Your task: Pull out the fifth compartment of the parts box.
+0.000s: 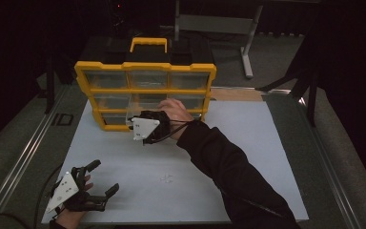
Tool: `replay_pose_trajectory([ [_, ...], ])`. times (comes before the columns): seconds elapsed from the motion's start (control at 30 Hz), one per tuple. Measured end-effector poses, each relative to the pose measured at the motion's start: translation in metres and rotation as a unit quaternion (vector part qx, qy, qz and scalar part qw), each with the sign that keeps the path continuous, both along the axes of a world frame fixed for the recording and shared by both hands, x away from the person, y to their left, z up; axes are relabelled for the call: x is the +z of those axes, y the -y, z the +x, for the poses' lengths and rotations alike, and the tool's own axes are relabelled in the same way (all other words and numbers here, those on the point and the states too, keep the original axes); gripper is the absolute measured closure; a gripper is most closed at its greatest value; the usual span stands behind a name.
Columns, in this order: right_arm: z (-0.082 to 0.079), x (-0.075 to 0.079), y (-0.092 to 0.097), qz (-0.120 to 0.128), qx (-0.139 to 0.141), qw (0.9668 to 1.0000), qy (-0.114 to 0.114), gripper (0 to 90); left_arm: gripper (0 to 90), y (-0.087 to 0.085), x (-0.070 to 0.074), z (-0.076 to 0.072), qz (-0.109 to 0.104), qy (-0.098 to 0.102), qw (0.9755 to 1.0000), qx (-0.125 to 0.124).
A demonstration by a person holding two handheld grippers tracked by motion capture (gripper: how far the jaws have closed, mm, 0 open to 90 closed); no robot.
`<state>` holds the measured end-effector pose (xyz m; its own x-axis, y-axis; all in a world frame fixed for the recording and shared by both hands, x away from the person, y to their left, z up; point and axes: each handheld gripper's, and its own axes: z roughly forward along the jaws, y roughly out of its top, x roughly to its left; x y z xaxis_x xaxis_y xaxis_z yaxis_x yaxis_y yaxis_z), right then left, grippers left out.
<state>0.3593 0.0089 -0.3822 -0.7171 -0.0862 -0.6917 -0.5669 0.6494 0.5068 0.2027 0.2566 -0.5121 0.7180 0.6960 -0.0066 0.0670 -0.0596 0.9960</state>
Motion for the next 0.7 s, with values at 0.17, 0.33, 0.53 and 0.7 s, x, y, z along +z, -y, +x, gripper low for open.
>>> replay_pose_trajectory([
  [0.17,0.000,0.000,0.000,0.002,-0.001,1.0000,0.000,73.8,0.1,0.000,0.000,0.000,0.001,-0.001,1.0000,0.000],
  [0.33,0.000,0.000,-0.001,0.001,-0.004,1.0000,-0.003,73.7,0.1,0.000,0.000,0.000,0.002,-0.001,1.0000,0.000],
  [0.53,0.001,0.003,-0.001,-0.008,-0.003,0.9999,-0.012,72.0,0.1,0.000,0.000,0.000,0.002,0.000,1.0000,0.000],
  [0.7,0.000,0.011,0.001,0.020,-0.013,0.9997,-0.011,63.1,0.1,0.000,0.000,0.000,0.002,0.000,1.0000,0.000],
])
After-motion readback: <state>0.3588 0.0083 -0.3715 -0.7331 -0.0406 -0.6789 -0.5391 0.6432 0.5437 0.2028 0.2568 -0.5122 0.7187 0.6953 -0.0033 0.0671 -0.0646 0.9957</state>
